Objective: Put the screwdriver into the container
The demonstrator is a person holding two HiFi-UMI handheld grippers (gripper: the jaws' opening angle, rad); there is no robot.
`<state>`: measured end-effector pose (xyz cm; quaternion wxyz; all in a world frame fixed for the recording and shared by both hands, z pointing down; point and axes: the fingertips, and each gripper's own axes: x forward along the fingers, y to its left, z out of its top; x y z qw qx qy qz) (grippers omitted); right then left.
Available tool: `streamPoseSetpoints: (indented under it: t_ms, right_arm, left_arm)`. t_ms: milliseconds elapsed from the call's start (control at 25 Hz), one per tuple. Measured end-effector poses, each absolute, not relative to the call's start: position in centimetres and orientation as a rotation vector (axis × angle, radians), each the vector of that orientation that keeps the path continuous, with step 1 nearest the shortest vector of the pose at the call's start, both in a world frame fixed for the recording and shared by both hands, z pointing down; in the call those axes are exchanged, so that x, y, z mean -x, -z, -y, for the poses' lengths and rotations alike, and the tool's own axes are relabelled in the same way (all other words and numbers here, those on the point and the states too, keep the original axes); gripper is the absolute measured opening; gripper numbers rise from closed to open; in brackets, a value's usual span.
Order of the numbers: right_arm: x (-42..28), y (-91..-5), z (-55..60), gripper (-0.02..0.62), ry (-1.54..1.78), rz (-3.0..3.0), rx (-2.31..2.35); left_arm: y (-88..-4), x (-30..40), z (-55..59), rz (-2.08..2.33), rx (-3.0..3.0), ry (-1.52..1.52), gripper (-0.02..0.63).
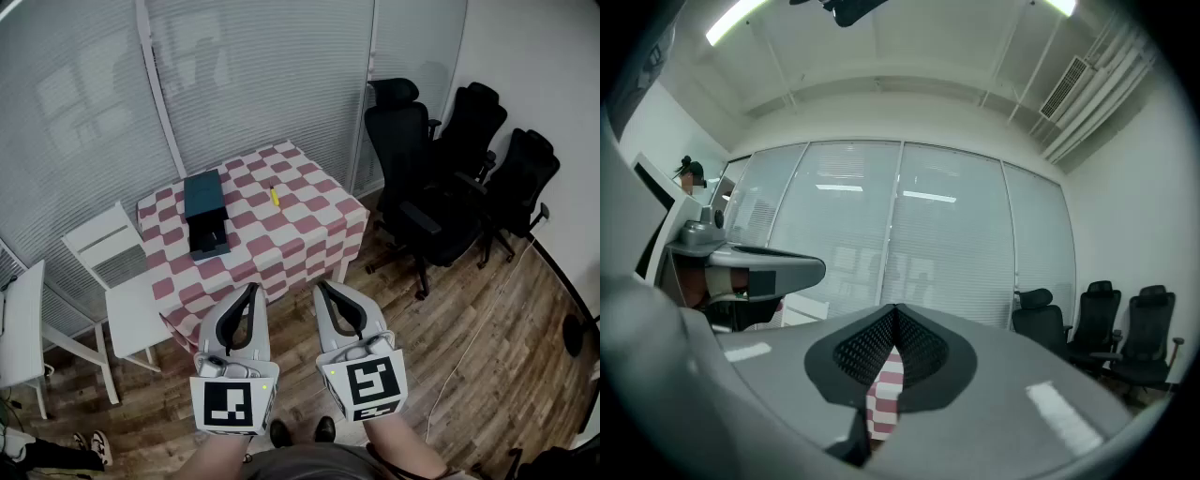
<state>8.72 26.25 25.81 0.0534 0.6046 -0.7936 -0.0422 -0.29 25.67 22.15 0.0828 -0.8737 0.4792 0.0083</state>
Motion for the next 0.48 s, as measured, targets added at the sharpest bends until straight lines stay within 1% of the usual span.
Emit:
streamPoseSetpoints:
  t_ms: [480]
  right_arm:
    - [-11.0, -26.1, -27.2, 0.023, 0.106, 2.424, -1.832]
  left_arm:
    - [-22.6, -2.3, -26.5, -1.434, 2.612, 0.005, 0.000]
